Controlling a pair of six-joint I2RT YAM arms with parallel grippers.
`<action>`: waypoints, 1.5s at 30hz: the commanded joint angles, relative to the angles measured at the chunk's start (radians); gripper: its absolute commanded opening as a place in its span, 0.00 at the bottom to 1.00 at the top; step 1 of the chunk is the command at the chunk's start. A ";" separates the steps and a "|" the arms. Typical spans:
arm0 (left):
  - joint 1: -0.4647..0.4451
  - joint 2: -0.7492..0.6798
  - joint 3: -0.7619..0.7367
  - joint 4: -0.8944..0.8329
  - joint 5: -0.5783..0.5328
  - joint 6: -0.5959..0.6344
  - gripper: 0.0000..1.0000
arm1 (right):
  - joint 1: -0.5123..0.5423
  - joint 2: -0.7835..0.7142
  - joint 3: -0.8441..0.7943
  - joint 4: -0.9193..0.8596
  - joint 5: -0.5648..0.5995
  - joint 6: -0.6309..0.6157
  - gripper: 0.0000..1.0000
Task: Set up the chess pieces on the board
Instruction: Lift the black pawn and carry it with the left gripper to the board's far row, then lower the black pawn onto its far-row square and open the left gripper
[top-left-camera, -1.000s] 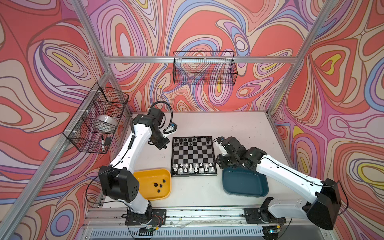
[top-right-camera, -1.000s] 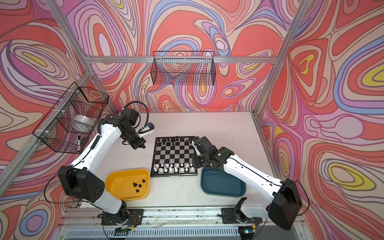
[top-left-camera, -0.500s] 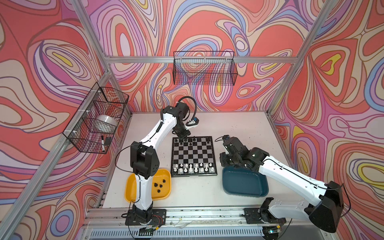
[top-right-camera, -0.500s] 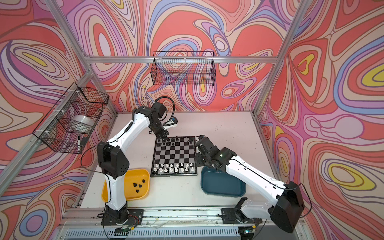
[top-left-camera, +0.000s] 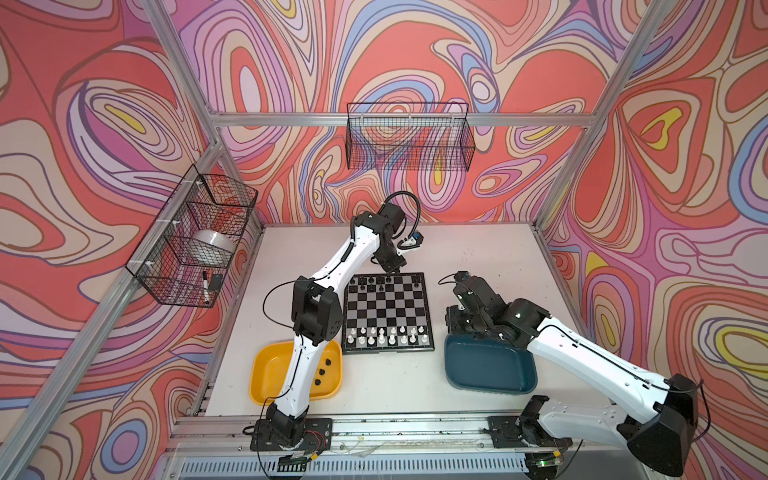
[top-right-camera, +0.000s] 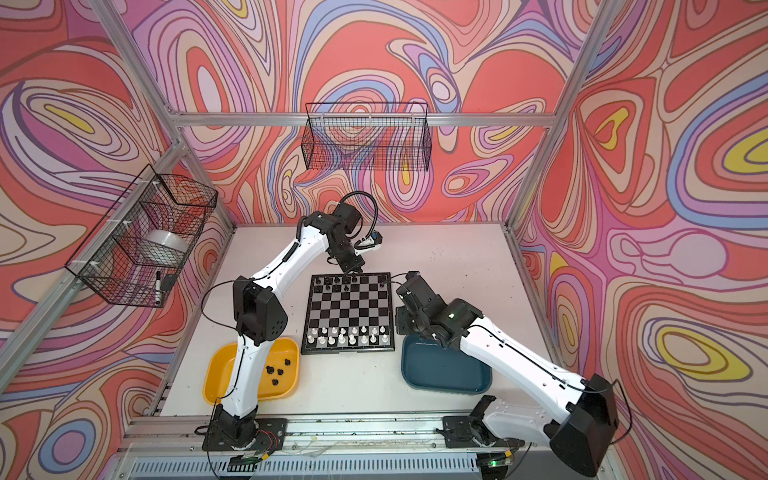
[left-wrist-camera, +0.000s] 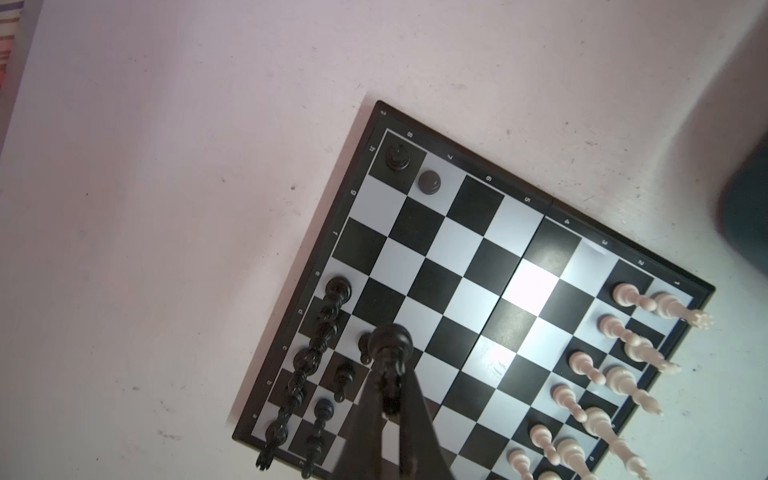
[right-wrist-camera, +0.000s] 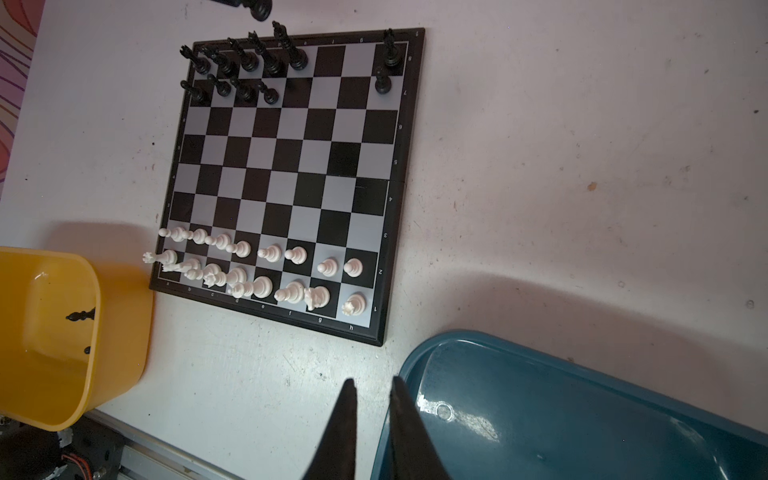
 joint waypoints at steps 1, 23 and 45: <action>-0.013 0.037 0.024 0.015 0.009 -0.001 0.08 | 0.002 -0.020 -0.023 -0.014 0.009 0.025 0.16; -0.072 0.141 0.062 0.113 -0.088 0.028 0.10 | 0.004 -0.069 -0.060 -0.037 0.012 0.044 0.16; -0.074 0.196 0.065 0.150 -0.128 0.031 0.10 | 0.005 -0.119 -0.086 -0.065 0.021 0.072 0.15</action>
